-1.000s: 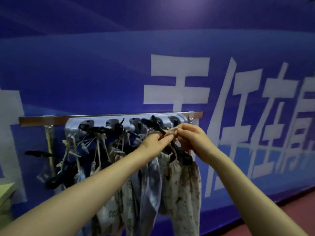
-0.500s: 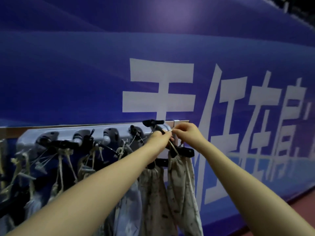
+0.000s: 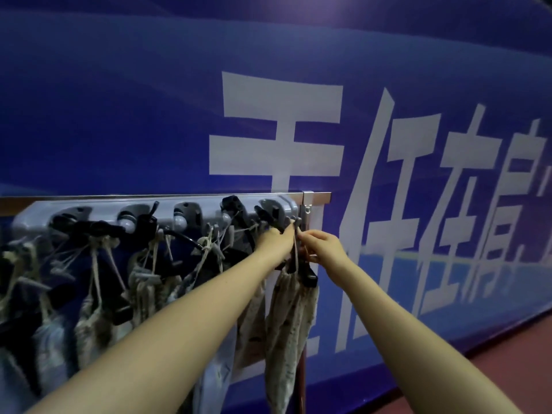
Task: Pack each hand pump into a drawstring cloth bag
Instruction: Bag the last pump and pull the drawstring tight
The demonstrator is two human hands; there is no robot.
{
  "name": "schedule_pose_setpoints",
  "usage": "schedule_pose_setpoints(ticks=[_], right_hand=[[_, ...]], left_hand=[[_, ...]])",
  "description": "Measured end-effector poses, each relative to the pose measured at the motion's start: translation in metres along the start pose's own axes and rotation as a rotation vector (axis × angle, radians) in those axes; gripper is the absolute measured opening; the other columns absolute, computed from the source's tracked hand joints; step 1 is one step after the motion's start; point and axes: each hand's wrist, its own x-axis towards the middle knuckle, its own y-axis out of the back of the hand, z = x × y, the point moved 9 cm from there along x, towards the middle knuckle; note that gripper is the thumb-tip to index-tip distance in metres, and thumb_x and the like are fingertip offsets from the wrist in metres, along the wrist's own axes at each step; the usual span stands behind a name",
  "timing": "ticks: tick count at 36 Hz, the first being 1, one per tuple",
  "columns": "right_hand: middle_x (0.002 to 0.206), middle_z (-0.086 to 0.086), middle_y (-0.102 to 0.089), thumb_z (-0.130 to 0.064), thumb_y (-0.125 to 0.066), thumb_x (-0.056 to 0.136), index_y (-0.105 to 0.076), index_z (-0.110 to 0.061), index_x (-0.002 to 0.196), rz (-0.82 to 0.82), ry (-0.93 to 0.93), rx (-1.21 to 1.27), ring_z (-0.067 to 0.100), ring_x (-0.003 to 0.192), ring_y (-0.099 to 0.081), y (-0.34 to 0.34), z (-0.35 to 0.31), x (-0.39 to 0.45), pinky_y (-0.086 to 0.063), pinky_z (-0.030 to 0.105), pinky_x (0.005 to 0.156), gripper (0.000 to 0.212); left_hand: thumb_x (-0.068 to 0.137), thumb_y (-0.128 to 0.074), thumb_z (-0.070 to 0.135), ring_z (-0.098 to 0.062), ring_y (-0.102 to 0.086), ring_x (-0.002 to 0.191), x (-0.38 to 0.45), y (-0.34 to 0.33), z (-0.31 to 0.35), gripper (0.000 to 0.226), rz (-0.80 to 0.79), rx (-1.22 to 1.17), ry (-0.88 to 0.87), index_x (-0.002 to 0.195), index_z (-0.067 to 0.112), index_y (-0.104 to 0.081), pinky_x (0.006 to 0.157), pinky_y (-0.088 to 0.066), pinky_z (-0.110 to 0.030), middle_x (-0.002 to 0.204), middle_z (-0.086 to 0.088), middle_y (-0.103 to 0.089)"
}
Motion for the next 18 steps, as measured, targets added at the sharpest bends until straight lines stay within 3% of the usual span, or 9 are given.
schedule_pose_setpoints(ticks=[2,6,9,12,15,18], right_hand=[[0.080,0.007,-0.062,-0.031,-0.059,0.094,-0.071,-0.011,0.093,0.000,0.002,-0.012,0.020,0.076,-0.057,-0.004,0.000,-0.004,-0.051,0.032,0.076,0.023],[0.077,0.008,-0.058,-0.029,-0.055,0.096,-0.069,-0.011,0.091,0.056,0.045,-0.109,0.018,0.071,-0.051,0.000,-0.008,-0.009,-0.044,0.031,0.068,0.023],[0.072,0.005,-0.055,-0.024,-0.055,0.096,-0.069,-0.011,0.089,0.127,0.071,-0.146,0.012,0.063,-0.045,0.011,-0.013,-0.009,-0.038,0.027,0.058,0.020],[0.073,0.003,-0.056,-0.025,-0.055,0.096,-0.070,-0.015,0.087,0.097,0.054,-0.125,0.013,0.063,-0.045,0.010,-0.013,-0.011,-0.037,0.028,0.061,0.020],[0.077,0.004,-0.060,-0.027,-0.055,0.097,-0.070,-0.016,0.091,0.013,-0.006,-0.060,0.016,0.070,-0.051,-0.001,-0.003,-0.012,-0.043,0.032,0.068,0.020],[0.078,0.002,-0.065,-0.025,-0.055,0.097,-0.071,-0.016,0.094,0.033,-0.014,-0.006,0.018,0.074,-0.056,-0.004,0.001,-0.012,-0.047,0.032,0.072,0.019]], left_hand=[[0.103,-0.026,0.046,-0.032,-0.058,0.107,-0.006,0.002,0.002,0.060,0.004,0.108,-0.062,0.120,-0.001,-0.060,0.081,-0.041,-0.029,0.120,-0.020,-0.061],[0.104,-0.013,0.045,-0.033,-0.060,0.092,-0.017,-0.008,0.000,0.071,-0.095,0.353,-0.108,0.102,-0.003,-0.067,0.073,-0.039,-0.030,0.102,-0.022,-0.066],[0.104,-0.013,0.044,-0.035,-0.063,0.091,-0.024,-0.015,-0.008,0.074,-0.142,0.520,-0.136,0.081,0.001,-0.068,0.078,-0.045,-0.032,0.085,-0.020,-0.066],[0.104,-0.021,0.040,-0.038,-0.062,0.095,-0.028,-0.007,-0.010,0.065,-0.114,0.441,-0.199,0.097,-0.003,-0.070,0.085,-0.049,-0.036,0.099,-0.024,-0.067],[0.104,-0.029,0.034,-0.034,-0.061,0.092,-0.027,0.006,-0.006,0.052,-0.040,0.323,-0.289,0.094,0.001,-0.068,0.083,-0.049,-0.038,0.096,-0.019,-0.068],[0.103,-0.035,0.029,-0.034,-0.062,0.089,-0.029,0.020,-0.002,0.040,0.070,0.217,-0.349,0.094,0.002,-0.063,0.076,-0.049,-0.039,0.092,-0.020,-0.066]])
